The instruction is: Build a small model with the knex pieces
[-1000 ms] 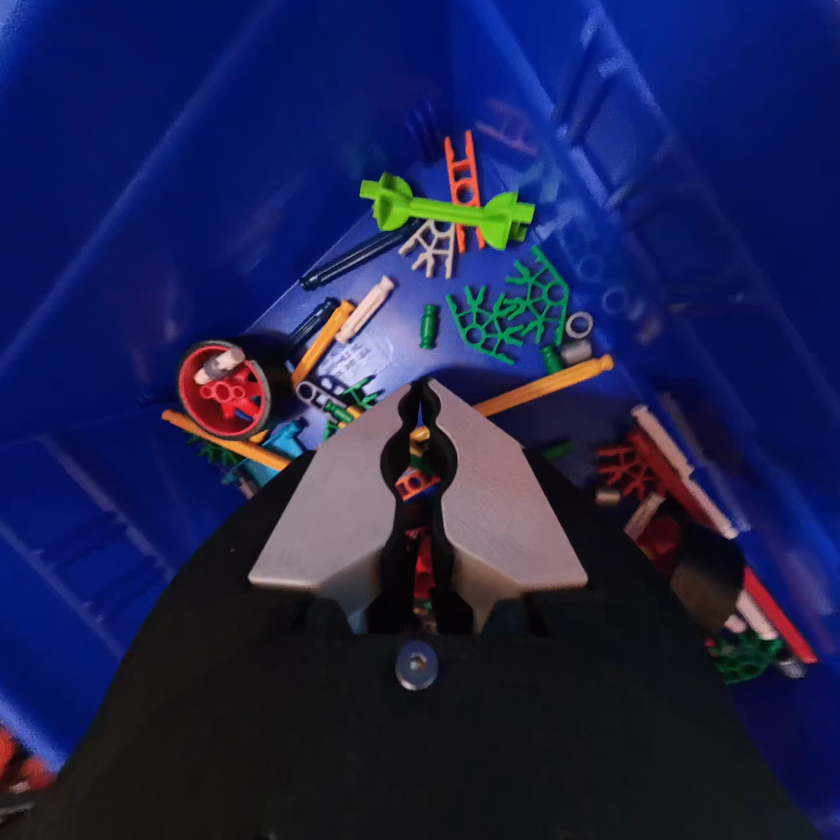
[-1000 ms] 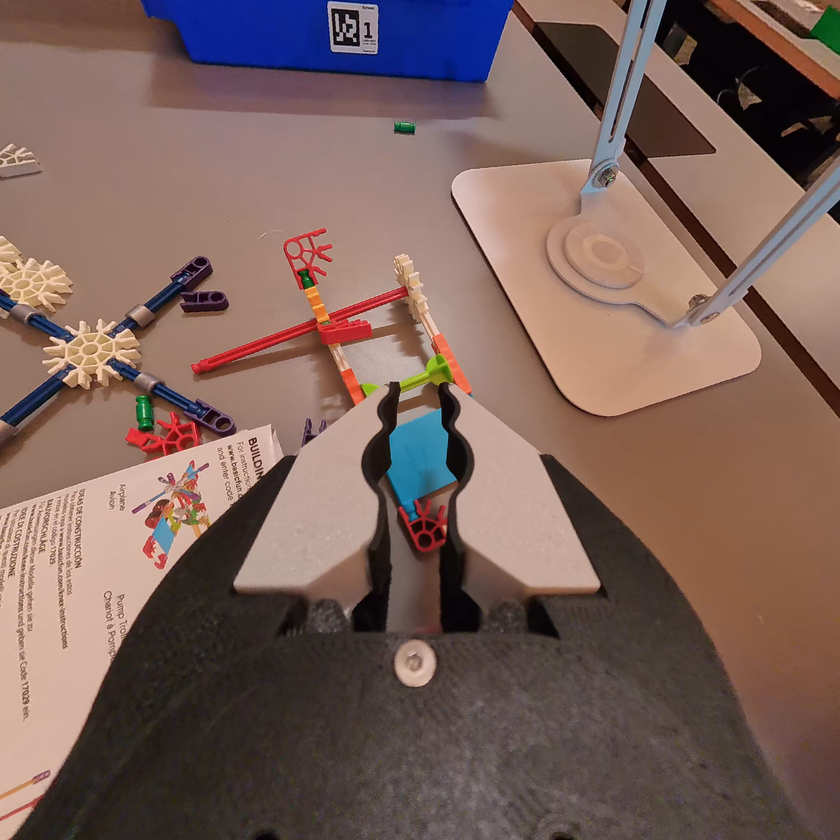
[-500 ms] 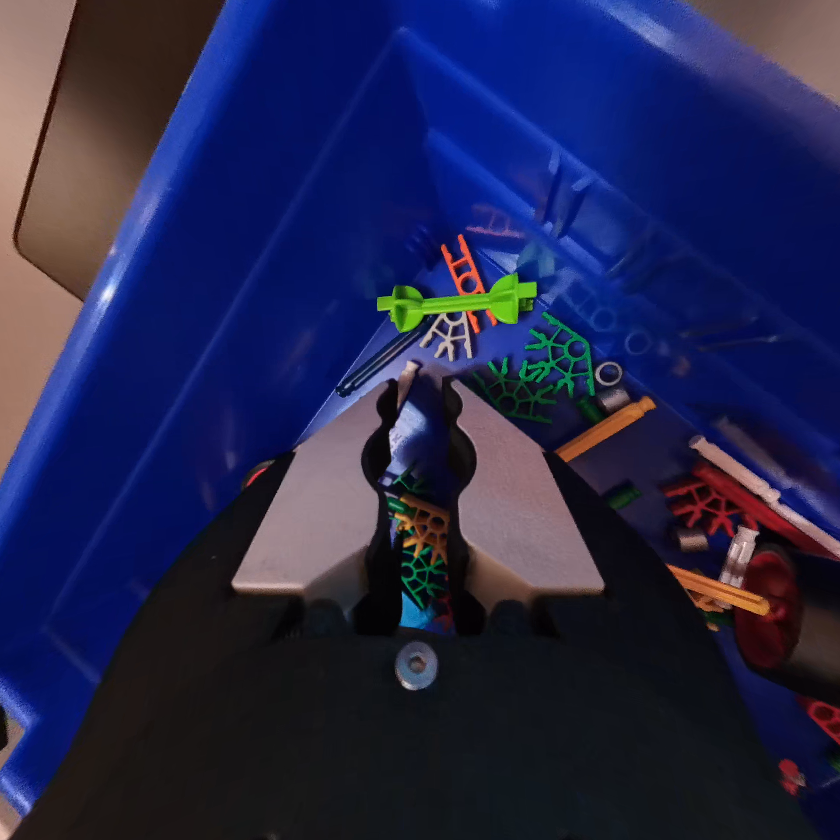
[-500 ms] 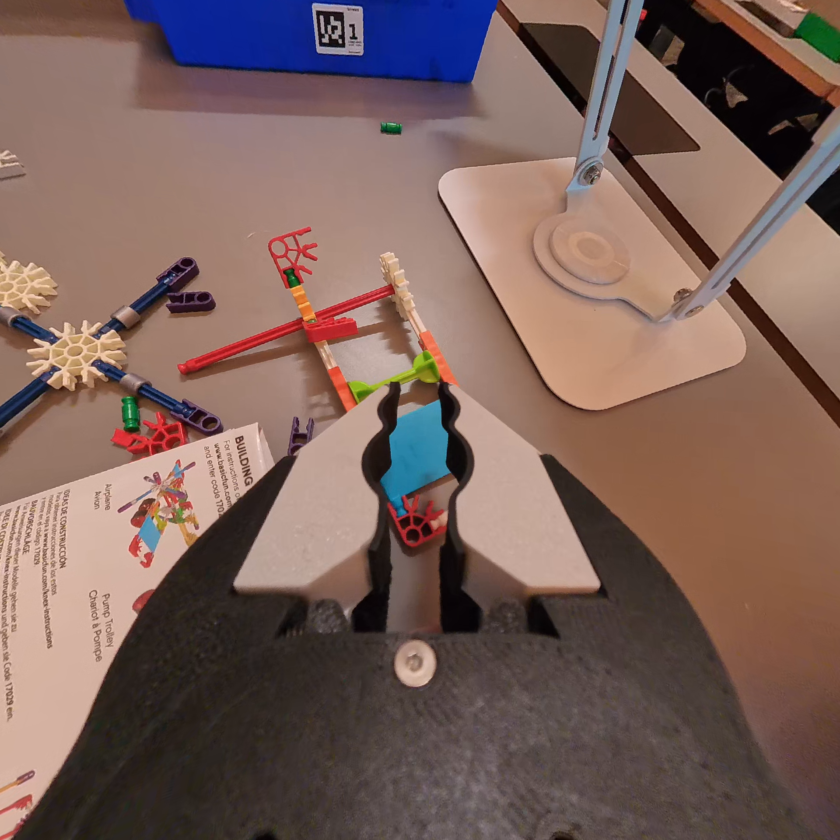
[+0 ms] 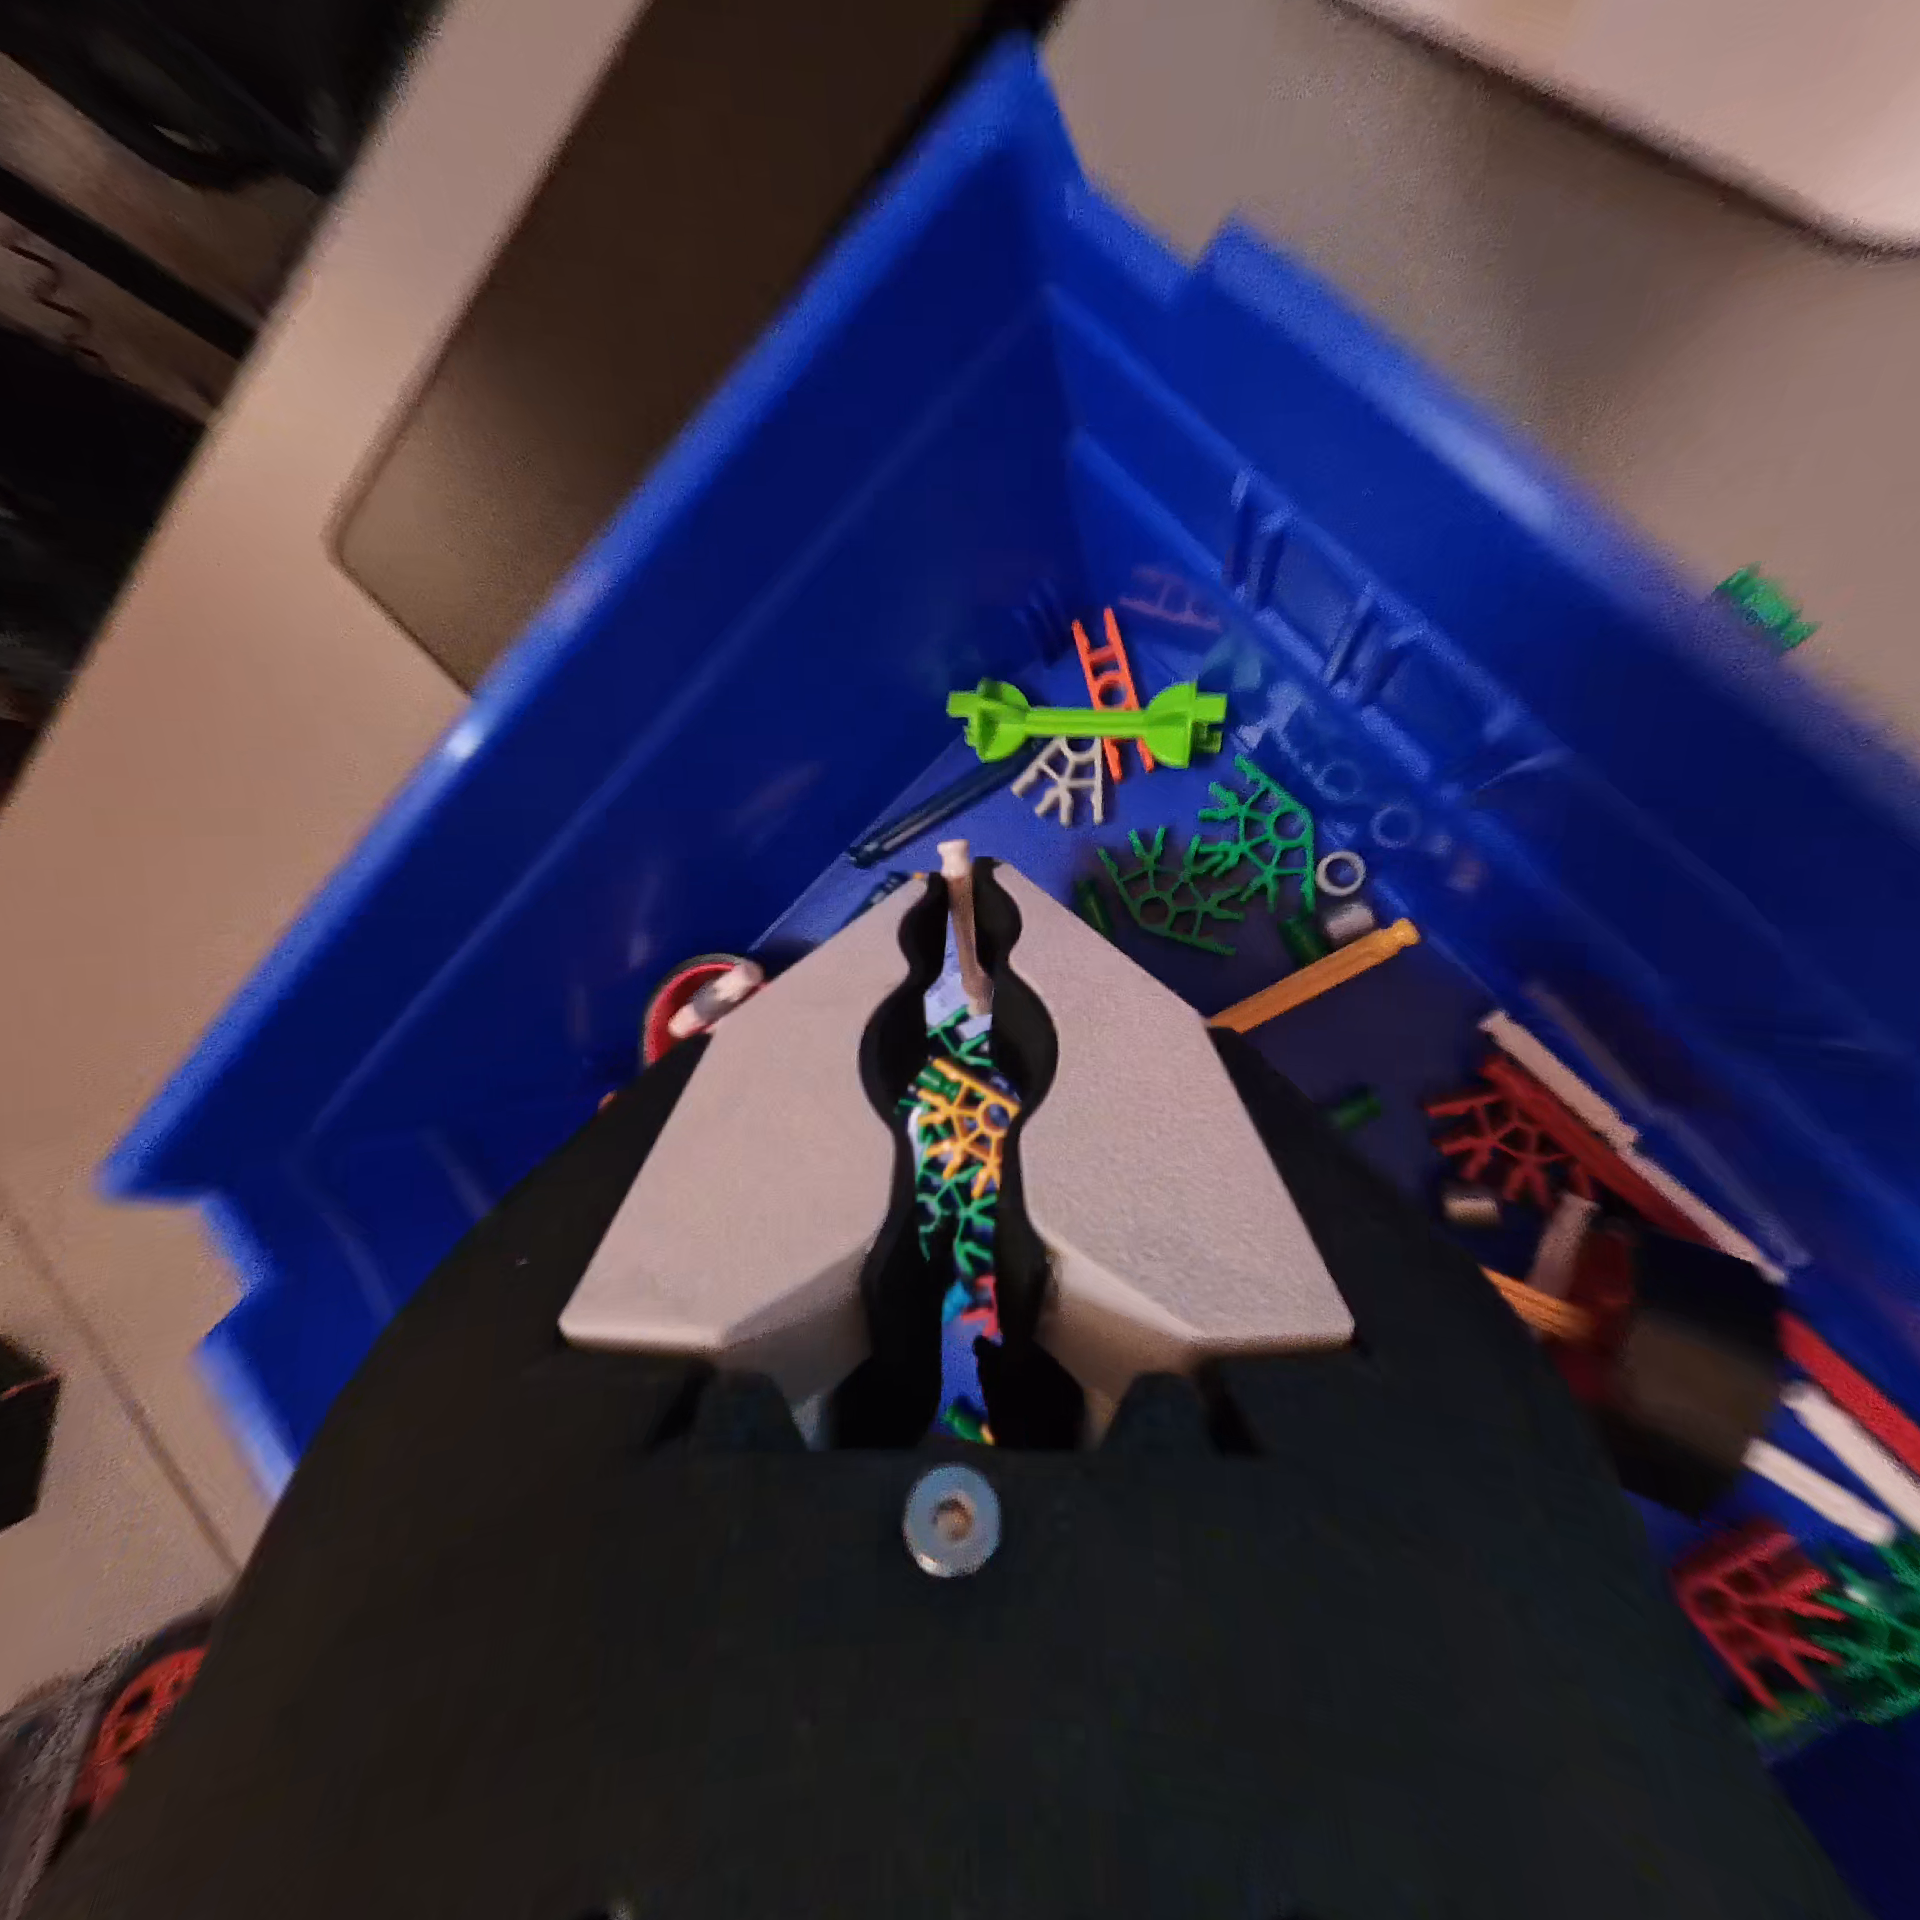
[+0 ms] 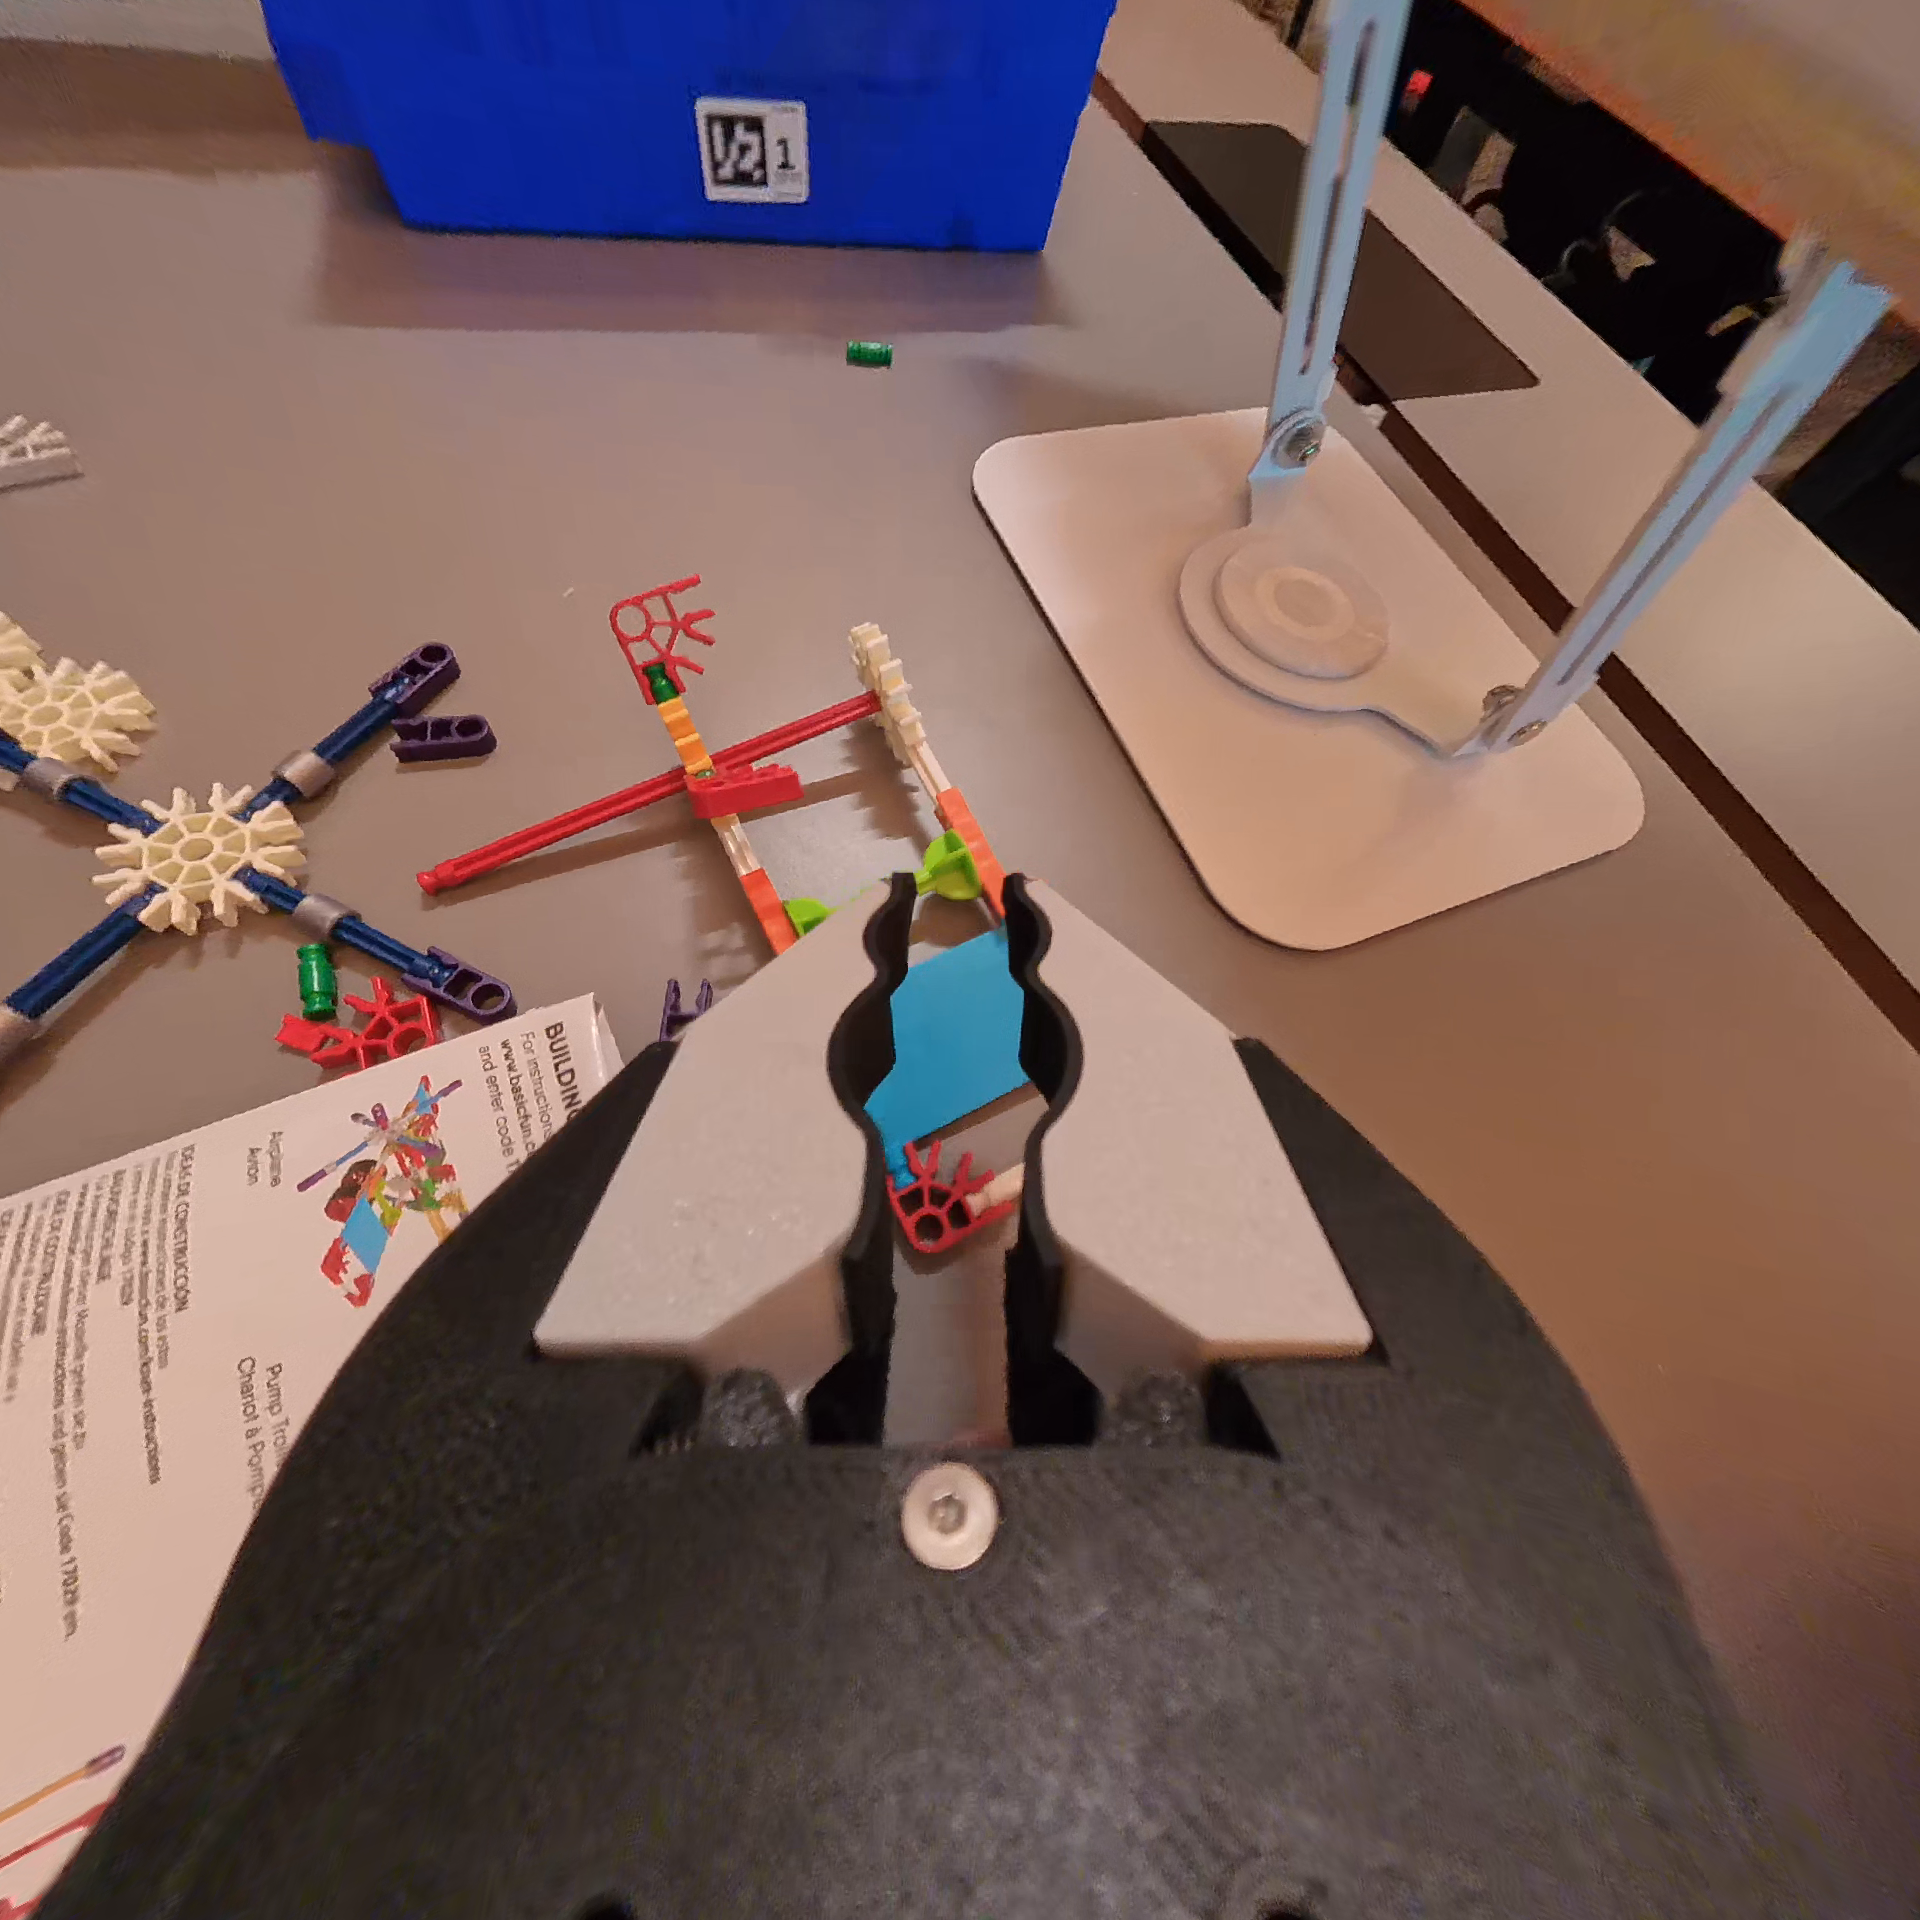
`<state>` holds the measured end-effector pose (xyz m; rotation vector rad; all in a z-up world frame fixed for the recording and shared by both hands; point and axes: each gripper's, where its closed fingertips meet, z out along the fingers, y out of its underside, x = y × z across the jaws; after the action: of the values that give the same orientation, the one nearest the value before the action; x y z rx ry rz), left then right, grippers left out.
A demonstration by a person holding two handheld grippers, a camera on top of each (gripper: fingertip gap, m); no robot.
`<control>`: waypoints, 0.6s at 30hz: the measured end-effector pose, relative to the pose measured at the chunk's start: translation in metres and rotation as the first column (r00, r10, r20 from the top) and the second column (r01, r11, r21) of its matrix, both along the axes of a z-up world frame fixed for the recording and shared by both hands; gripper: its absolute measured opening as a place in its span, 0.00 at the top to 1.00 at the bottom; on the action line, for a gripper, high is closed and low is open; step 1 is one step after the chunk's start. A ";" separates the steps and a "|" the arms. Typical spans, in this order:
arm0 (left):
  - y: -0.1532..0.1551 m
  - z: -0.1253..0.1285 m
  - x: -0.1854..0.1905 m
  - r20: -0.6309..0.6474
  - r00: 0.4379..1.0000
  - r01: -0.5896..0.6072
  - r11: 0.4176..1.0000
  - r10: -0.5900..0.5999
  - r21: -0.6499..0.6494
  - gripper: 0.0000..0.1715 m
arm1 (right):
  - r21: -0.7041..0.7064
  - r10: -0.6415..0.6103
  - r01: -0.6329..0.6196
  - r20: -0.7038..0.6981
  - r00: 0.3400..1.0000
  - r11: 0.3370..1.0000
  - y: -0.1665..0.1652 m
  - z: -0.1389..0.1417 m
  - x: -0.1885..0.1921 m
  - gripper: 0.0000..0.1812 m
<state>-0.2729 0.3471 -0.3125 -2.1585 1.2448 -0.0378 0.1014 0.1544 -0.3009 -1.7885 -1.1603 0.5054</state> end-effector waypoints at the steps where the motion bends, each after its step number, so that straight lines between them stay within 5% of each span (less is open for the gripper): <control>1: -0.003 0.017 0.001 0.027 1.000 -0.011 0.999 0.010 0.034 0.98 | 0.001 -0.006 0.006 -0.015 1.000 1.000 0.001 0.005 0.000 0.91; 4: -0.023 0.077 0.017 0.113 0.994 -0.008 0.988 -0.009 0.154 0.98 | -0.008 -0.011 0.011 -0.066 0.998 1.000 0.001 0.024 -0.001 0.91; 9: -0.094 0.159 0.101 0.300 0.929 0.126 0.946 -0.218 0.299 0.98 | 0.051 0.062 -0.058 -0.078 0.995 0.997 -0.012 0.067 -0.023 0.89; 14: -0.170 0.160 0.209 0.370 0.827 0.300 0.888 -0.424 0.348 0.98 | 0.089 0.162 -0.154 -0.092 0.982 0.984 -0.030 0.115 -0.062 0.87; 18: -0.194 0.145 0.262 0.297 0.819 0.315 0.817 -0.491 0.483 0.99 | 0.011 0.155 -0.157 -0.248 0.956 0.987 -0.020 0.144 -0.079 0.87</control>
<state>-0.0107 0.1527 -0.1673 -1.3888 1.3036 -0.3626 0.0227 0.1345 -0.1572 -1.5940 -1.1287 0.8050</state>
